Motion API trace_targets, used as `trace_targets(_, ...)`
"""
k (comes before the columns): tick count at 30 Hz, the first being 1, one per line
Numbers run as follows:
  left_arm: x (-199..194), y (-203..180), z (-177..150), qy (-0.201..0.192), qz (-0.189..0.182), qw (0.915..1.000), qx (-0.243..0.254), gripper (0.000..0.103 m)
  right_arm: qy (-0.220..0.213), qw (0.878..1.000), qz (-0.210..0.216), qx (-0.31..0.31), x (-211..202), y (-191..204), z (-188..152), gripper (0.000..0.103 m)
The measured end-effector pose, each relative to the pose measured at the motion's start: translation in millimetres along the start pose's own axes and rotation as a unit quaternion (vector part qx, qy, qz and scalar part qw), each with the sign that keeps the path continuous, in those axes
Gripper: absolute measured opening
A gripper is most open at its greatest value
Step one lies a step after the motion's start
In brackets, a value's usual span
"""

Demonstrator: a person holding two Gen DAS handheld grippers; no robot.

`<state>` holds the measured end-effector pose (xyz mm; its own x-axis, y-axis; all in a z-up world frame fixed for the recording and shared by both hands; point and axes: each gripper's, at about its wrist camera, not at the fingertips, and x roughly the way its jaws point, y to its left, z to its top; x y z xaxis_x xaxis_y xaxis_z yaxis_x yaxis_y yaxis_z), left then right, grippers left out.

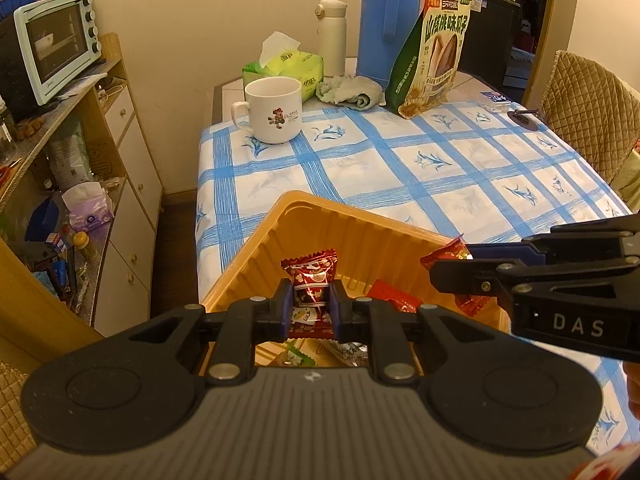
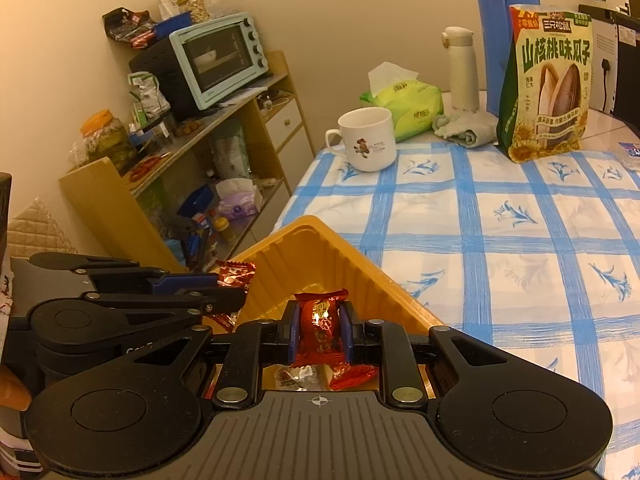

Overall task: Organize snacks
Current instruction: 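Open both tools to drop the two red candies into the orange basket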

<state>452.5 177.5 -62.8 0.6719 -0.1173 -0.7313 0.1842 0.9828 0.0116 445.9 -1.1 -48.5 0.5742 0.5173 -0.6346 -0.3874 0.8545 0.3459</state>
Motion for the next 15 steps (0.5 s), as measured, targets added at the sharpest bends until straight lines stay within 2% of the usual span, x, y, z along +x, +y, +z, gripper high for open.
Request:
trace_targets(9, 5, 3, -5, 0.006, -0.001, 1.0, -0.008, 0.018, 0.0, 1.0, 0.001, 0.001, 0, -2, 1, 0.021)
trace_targets(15, -10, 16, -17, 0.01, 0.002, 0.9995, -0.028, 0.019, 0.002, 1.0, 0.008, -0.004, 0, -2, 2, 0.021)
